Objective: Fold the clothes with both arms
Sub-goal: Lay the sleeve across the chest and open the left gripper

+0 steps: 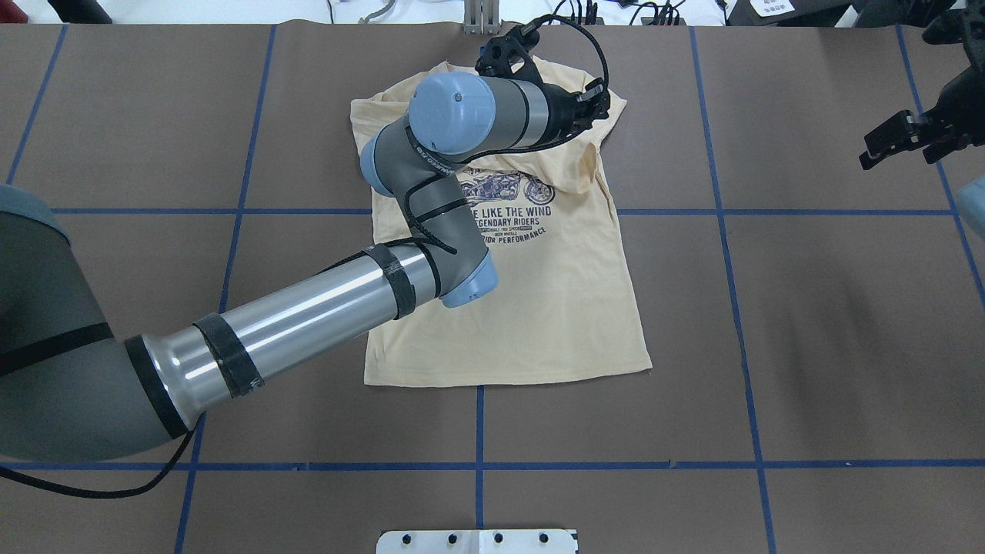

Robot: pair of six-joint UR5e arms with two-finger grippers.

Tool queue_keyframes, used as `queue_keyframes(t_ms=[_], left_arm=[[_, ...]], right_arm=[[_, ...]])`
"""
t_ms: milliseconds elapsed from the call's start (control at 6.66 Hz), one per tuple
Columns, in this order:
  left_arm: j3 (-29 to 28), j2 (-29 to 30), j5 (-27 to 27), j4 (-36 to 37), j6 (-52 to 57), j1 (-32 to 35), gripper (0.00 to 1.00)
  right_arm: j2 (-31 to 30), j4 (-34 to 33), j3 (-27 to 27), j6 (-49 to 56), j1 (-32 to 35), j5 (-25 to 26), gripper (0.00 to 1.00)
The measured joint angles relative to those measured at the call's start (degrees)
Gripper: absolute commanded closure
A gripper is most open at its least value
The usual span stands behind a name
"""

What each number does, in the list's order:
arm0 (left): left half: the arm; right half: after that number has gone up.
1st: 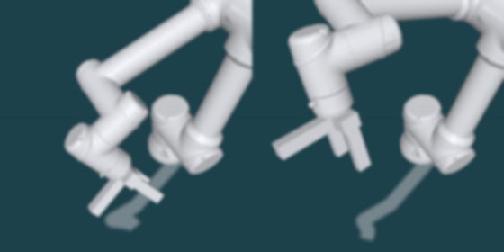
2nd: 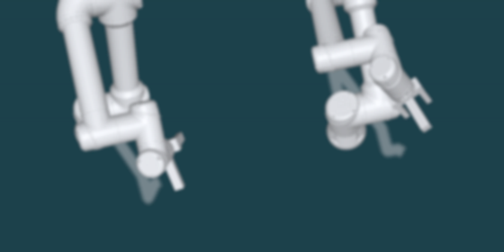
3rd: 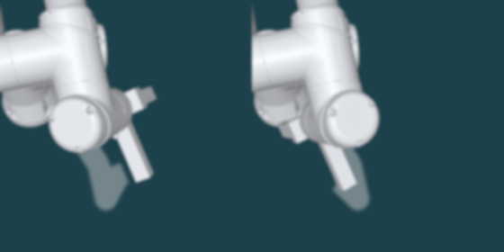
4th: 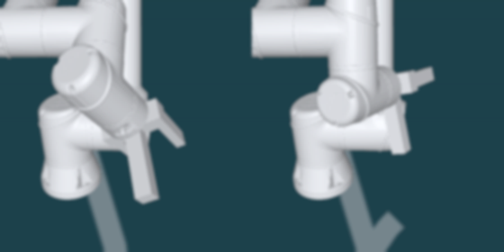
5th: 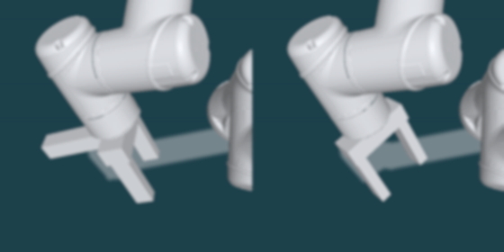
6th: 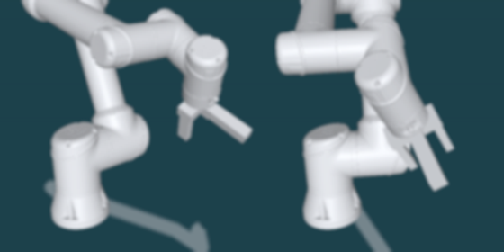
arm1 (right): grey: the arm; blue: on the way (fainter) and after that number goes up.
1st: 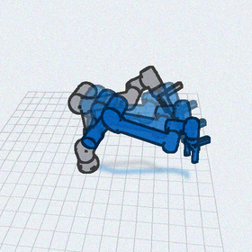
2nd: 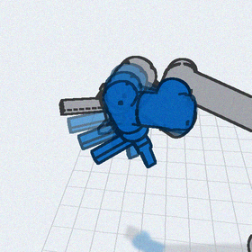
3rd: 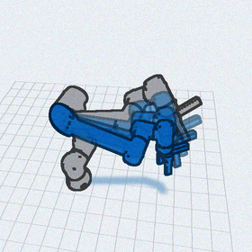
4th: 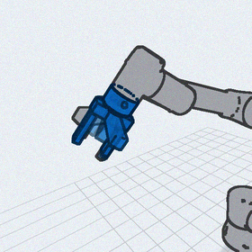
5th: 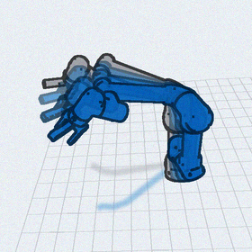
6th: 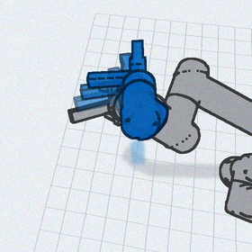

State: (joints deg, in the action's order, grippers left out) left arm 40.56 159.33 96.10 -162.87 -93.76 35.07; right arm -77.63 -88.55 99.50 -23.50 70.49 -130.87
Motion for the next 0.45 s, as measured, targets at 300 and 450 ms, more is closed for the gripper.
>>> queue_keyframes(t_ms=[300, 450], left_arm=[[-0.3, -0.2, -0.8, -1.6, 3.8, -0.2, 0.00], [0.1, -0.4, -0.2, -1.5, 4.1, 0.3, 0.00]], right_arm=[[0.6, -0.1, 0.0, -0.3, 0.0, -0.6, 0.00], [1.0, -0.1, 0.1, -0.6, 0.0, -2.4, 0.00]])
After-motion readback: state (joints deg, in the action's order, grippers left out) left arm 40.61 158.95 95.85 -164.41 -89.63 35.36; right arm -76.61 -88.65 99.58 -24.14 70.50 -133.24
